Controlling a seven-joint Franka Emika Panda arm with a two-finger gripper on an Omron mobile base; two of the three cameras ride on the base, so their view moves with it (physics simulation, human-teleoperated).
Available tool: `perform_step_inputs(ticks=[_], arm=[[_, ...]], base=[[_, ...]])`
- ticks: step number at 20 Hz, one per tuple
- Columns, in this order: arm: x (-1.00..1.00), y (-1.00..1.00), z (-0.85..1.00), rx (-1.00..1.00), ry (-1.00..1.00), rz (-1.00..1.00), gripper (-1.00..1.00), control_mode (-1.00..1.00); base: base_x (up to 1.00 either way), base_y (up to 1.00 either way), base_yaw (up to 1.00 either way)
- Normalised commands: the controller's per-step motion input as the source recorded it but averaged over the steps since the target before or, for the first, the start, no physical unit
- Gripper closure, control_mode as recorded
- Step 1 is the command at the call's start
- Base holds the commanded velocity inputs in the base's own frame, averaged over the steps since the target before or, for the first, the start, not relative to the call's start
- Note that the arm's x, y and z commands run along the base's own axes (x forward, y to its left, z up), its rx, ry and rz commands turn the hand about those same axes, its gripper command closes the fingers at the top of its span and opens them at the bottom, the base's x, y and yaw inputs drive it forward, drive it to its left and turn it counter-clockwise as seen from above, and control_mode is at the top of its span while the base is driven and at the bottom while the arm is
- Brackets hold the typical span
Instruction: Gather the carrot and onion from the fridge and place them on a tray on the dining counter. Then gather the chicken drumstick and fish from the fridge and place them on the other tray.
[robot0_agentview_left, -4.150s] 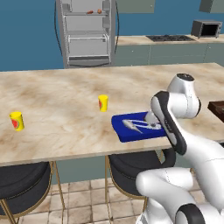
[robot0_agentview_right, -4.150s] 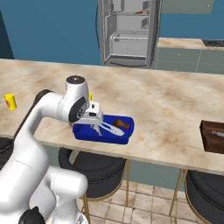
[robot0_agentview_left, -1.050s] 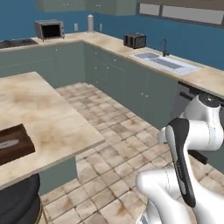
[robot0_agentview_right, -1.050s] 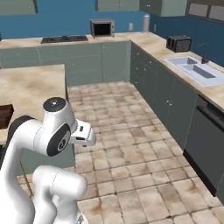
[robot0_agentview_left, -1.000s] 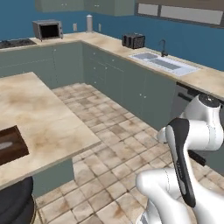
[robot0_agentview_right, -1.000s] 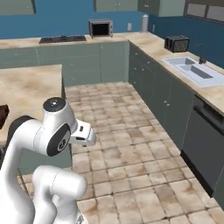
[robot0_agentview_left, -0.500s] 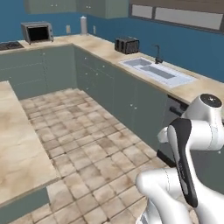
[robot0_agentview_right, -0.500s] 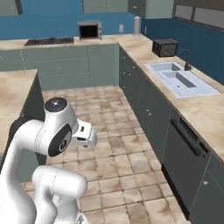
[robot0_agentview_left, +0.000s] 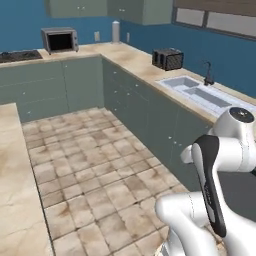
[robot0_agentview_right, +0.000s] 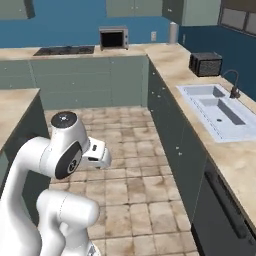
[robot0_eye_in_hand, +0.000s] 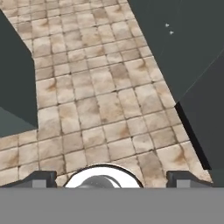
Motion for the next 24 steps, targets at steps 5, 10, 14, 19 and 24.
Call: perform_step_inputs(ticks=[5,10,14,19,24], arm=[[0.00,0.00,0.00,0.00,0.00,0.00,-1.00,1.00],[0.00,0.00,0.00,0.00,0.00,0.00,-1.00,1.00],[0.00,0.00,0.00,0.00,0.00,0.00,-1.00,1.00],[0.00,0.00,0.00,0.00,0.00,0.00,-1.00,1.00],[0.00,0.00,0.00,0.00,0.00,0.00,-1.00,1.00]], base=[[0.89,-0.21,0.47],[0.64,-0.41,0.43],[0.56,-0.52,0.39],[0.56,-0.51,0.38],[0.67,-0.50,0.37]])
